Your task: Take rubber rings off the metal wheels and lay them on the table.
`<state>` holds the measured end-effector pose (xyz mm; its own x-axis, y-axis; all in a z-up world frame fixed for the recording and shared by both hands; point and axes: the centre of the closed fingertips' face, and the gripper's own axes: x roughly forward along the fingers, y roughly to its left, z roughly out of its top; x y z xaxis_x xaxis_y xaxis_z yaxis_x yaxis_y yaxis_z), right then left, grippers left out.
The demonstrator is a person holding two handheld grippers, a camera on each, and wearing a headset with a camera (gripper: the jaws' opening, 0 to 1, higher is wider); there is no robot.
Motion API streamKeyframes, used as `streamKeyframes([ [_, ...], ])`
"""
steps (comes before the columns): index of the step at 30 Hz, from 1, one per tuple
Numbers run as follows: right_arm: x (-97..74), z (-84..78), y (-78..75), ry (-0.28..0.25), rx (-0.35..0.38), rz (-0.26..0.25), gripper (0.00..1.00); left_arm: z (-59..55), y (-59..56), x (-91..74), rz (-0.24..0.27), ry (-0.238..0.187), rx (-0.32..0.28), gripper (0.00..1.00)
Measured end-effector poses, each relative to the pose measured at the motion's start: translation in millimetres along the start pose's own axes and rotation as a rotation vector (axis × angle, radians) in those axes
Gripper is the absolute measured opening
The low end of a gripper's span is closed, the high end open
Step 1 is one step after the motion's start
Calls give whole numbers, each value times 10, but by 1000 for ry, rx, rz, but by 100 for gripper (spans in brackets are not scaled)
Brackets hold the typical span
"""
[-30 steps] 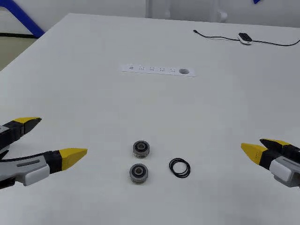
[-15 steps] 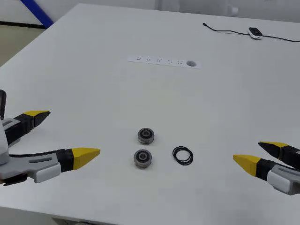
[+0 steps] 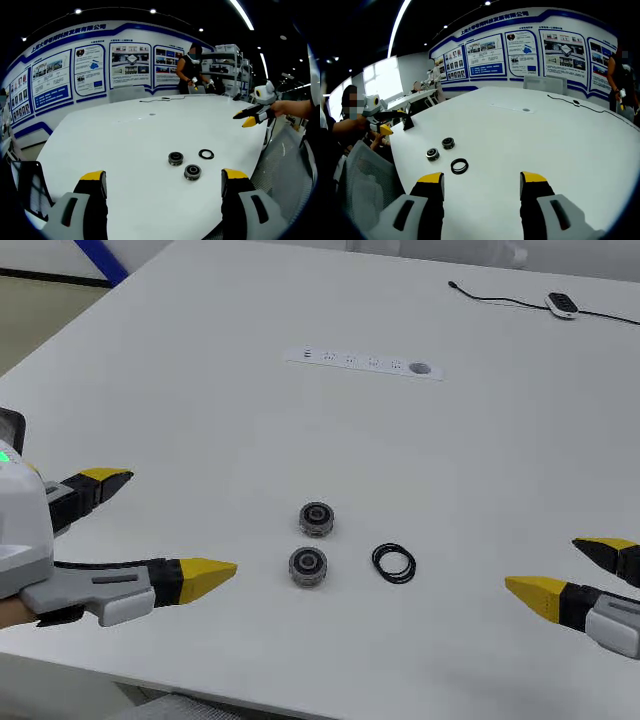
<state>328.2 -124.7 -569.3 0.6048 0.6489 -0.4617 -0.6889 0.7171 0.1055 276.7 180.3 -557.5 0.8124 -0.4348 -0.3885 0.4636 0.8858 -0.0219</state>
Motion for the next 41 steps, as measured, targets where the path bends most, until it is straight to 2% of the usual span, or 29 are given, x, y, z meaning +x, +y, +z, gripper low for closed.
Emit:
streamKeyframes([
  [5, 41, -14, 47, 24, -38, 16, 66, -67, -41, 8, -10, 14, -6, 98],
  [13, 110, 12, 185, 26, -75, 62, 70, -169, -159, 58, -44, 39, -16, 98],
  [21, 141, 12, 241, 30, -79, 83, 70, -215, -242, 105, -75, 58, -18, 98],
  [41, 142, -49, 248, 54, -96, 77, 71, -272, -338, 142, -111, 78, -23, 98],
])
